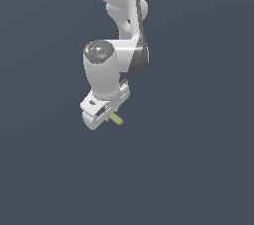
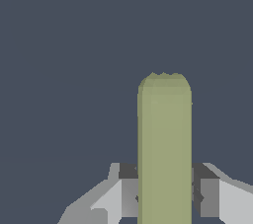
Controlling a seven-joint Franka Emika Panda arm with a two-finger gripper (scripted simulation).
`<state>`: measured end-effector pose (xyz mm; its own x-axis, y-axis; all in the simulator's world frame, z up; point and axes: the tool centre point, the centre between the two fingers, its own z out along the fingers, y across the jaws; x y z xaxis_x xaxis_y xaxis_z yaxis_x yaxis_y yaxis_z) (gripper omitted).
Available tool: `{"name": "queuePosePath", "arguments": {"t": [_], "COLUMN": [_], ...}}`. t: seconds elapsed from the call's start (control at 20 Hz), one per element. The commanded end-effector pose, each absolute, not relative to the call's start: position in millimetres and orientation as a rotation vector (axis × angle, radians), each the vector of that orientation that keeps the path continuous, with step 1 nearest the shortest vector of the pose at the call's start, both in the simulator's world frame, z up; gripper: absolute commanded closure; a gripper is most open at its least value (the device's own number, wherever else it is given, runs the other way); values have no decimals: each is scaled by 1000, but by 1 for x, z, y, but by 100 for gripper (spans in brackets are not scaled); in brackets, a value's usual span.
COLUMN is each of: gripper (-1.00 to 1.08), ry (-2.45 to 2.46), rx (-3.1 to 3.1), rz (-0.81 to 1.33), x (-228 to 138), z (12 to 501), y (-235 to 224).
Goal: Pick up the object and move it to a goal position.
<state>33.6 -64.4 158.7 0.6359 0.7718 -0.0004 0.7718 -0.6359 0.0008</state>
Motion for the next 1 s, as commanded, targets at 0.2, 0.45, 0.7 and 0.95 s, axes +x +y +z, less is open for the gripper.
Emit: {"name": "queuePosePath", "arguments": {"t": [0.2, 0.45, 0.7, 0.95], "gripper": [108, 108, 108, 108], "ry": [1341, 1341, 1340, 1339], "rx": [2841, 2842, 2842, 2842], "rz": [0, 1, 1, 0], "x": [21, 15, 12, 13], "z": [221, 255, 274, 276], "y": [-95, -113, -122, -124]}}
